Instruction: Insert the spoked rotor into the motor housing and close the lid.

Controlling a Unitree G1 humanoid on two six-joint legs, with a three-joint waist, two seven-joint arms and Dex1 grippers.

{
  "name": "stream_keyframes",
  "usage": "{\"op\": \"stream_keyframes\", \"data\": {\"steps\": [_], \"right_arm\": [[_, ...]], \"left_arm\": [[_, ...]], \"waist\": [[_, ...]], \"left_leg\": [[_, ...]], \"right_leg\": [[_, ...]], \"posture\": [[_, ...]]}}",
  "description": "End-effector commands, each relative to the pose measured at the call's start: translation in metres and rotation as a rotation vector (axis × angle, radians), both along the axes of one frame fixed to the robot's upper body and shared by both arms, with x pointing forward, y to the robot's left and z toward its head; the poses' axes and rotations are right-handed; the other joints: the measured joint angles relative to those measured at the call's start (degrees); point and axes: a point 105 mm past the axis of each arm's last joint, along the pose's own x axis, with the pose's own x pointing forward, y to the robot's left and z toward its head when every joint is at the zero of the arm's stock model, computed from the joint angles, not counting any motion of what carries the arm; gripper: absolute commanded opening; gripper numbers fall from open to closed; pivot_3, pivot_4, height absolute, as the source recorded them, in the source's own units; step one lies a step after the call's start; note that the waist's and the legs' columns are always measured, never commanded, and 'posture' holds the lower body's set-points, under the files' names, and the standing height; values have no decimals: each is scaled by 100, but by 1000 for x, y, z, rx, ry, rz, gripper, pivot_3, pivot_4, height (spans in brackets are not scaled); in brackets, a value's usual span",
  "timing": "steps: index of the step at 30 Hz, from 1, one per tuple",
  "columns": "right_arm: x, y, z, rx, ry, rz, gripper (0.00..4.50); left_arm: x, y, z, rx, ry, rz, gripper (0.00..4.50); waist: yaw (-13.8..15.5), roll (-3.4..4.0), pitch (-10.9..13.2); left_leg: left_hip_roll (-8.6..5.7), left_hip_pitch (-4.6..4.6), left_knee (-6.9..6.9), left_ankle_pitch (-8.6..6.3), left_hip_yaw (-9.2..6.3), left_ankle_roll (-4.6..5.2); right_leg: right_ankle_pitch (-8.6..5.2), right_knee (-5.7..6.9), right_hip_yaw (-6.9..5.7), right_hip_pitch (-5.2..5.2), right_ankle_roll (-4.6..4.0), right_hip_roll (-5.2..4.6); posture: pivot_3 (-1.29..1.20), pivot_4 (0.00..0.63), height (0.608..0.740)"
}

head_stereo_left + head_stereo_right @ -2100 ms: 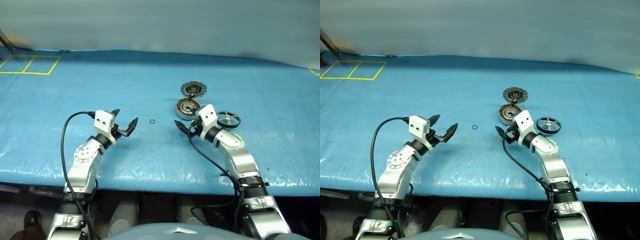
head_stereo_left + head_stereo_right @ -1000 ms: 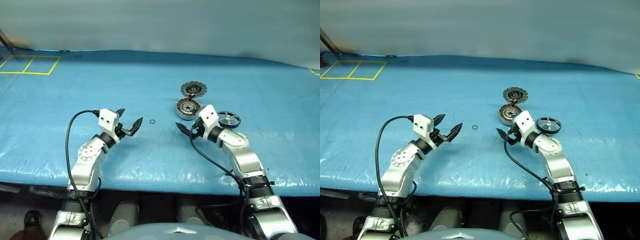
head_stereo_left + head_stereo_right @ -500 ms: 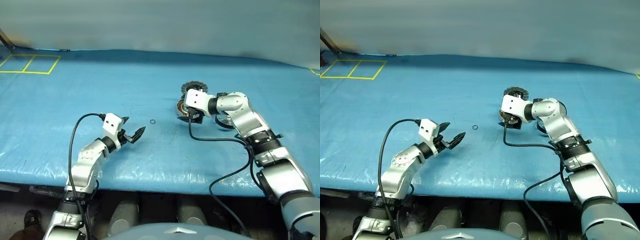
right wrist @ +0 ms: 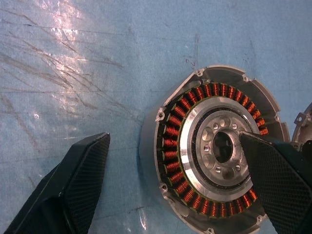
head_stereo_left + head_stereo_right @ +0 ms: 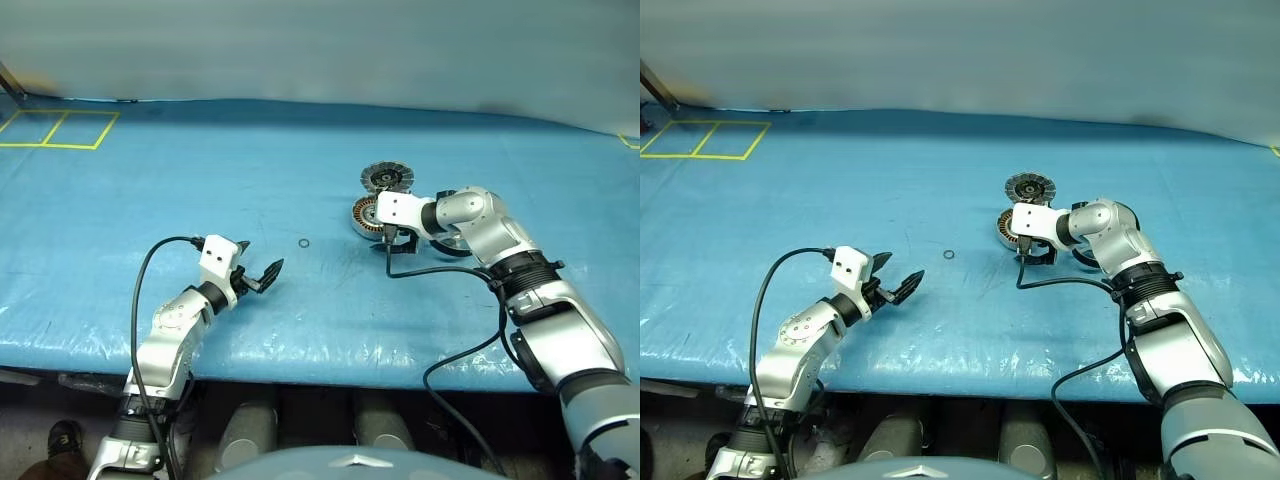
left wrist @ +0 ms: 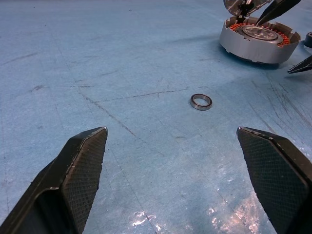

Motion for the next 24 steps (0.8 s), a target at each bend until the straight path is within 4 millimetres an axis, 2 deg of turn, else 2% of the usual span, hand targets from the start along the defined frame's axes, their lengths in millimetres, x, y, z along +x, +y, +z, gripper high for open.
{"op": "stream_keyframes", "data": {"steps": [1,7,10,15,24], "right_arm": [[7,1,12,-16,-39,8,4474],[7,2,3,-32,2,11,4474],[7,2,-1,-41,15,13,3856],[5,4,-4,-50,23,29,2193],[2,5,-13,-61,41,39,2116]], "left_arm": [[2,-2,18,12,-80,-2,4500],[2,2,17,16,-85,25,4500],[0,4,15,18,-82,38,4500],[-1,6,14,20,-80,50,4500],[0,7,15,28,-90,58,4500]], "waist": [[2,0,0],[-3,0,0],[-4,0,0],[2,0,0],[-3,0,-1]], "left_leg": [[0,0,0,0,0,0],[0,1,0,0,0,-1],[0,2,0,0,0,-1],[0,6,0,1,0,-2],[0,11,0,1,-1,-2]], "right_leg": [[1,0,0,0,-1,0],[7,0,0,0,-11,0],[7,0,0,2,-11,0],[6,2,0,6,-10,1],[6,1,0,11,-10,1]], "posture": [[0,150,740],[0,150,740],[0,150,740],[0,150,740],[0,150,740]]}}
